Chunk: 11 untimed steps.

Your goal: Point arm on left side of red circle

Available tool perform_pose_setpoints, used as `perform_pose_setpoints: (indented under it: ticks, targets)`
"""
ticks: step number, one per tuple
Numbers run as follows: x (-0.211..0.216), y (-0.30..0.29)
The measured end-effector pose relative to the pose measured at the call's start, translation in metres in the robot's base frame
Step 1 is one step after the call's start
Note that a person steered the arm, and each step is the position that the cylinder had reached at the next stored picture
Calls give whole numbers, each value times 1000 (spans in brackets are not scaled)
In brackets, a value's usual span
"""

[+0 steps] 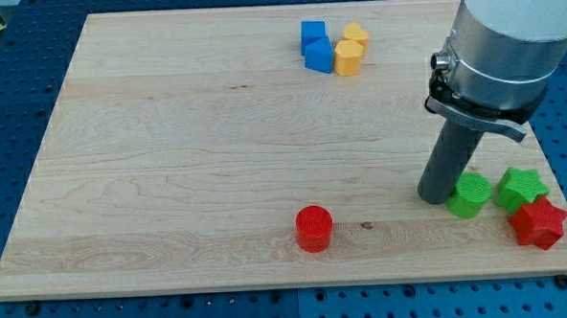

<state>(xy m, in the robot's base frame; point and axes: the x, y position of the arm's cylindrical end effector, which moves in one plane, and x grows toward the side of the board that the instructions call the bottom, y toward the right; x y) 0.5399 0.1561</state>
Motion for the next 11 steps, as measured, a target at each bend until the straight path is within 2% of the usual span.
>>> perform_pose_setpoints:
  ticks: [2,8,10,11]
  targets:
    - [0,7]
    - [-1,-119]
    - [-1,-181]
    - [13,-188]
